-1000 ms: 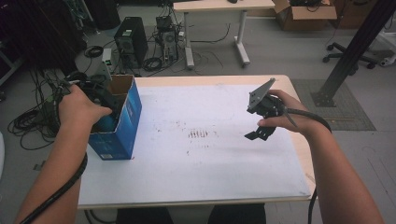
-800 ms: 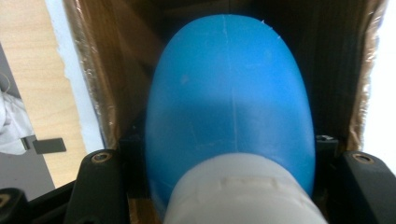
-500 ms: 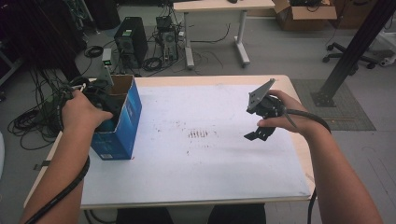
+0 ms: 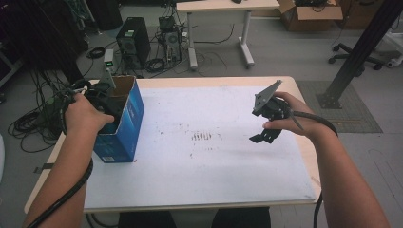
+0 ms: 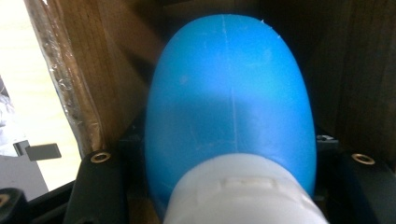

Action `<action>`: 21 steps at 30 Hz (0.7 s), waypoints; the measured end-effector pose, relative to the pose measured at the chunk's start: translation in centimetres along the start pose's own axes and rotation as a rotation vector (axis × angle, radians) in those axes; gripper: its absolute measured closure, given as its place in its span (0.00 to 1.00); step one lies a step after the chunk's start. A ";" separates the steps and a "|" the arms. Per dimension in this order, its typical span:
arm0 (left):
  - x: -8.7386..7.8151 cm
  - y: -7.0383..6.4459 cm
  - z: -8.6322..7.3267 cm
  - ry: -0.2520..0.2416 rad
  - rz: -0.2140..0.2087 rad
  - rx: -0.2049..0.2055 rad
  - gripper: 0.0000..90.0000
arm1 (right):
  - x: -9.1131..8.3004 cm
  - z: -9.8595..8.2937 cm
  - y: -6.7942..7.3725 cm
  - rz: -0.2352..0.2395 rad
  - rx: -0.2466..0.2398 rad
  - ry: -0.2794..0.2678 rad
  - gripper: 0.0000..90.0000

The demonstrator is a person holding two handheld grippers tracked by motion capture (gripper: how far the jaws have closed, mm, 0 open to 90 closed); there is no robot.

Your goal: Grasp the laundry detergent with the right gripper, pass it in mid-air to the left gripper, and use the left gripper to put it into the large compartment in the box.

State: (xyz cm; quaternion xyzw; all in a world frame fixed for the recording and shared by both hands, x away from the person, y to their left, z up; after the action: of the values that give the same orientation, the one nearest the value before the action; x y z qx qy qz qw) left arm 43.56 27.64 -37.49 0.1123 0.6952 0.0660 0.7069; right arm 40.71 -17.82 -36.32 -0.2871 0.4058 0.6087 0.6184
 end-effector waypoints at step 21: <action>-0.1 -0.3 0.0 -0.014 -0.017 0.006 0.38 | 0.0 -0.1 0.2 0.008 0.005 -0.009 0.03</action>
State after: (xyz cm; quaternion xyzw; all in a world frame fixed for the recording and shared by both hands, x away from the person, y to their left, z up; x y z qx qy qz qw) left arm 43.56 27.33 -37.49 0.1087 0.6914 0.0571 0.7120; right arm 40.50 -17.87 -36.38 -0.2812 0.4059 0.6112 0.6186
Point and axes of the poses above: each handheld gripper's, and its own axes: x roughly forward along the jaws, z roughly out of its top, y roughly to its left, the point moved 8 cm from there along x, roughly forward along the jaws, and after that the axes turned 14 degrees about z, right-handed, at the moved point
